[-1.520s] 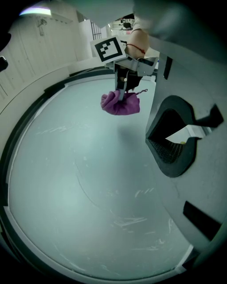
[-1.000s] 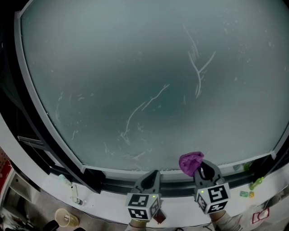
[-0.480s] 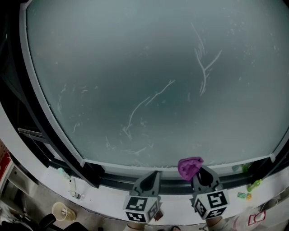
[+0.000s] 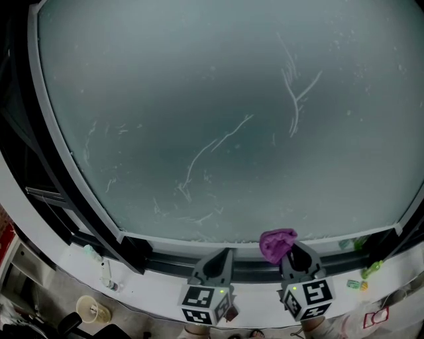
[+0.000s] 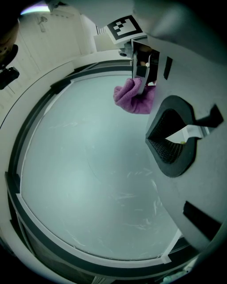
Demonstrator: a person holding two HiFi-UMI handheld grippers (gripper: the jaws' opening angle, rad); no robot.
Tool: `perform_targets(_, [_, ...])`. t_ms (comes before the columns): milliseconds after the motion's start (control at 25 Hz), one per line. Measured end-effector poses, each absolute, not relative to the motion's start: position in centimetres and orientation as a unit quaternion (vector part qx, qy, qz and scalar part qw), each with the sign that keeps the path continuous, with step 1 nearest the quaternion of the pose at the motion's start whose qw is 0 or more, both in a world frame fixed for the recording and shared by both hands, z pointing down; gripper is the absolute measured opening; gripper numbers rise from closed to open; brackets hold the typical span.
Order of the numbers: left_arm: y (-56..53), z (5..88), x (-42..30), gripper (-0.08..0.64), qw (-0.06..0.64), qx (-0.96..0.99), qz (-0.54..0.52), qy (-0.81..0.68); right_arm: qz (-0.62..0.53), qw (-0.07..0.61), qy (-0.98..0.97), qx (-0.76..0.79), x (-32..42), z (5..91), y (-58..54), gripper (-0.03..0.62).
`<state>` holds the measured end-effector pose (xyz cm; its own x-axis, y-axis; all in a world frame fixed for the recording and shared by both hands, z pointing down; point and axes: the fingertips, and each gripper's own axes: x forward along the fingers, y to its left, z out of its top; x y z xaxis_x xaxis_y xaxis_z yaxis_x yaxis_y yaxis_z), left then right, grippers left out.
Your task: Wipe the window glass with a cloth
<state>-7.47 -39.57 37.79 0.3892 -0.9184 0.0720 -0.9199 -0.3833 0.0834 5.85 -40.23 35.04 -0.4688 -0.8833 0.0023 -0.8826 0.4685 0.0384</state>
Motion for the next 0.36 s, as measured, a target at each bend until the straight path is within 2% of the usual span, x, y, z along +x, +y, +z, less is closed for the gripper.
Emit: perform_targets(360, [-39.44,37.67,-6.83,0.005,0.053,0.835,0.01,-0.547,-0.007,0.011,-0.855,0.518,6.38,35.16,-40.03,0.048])
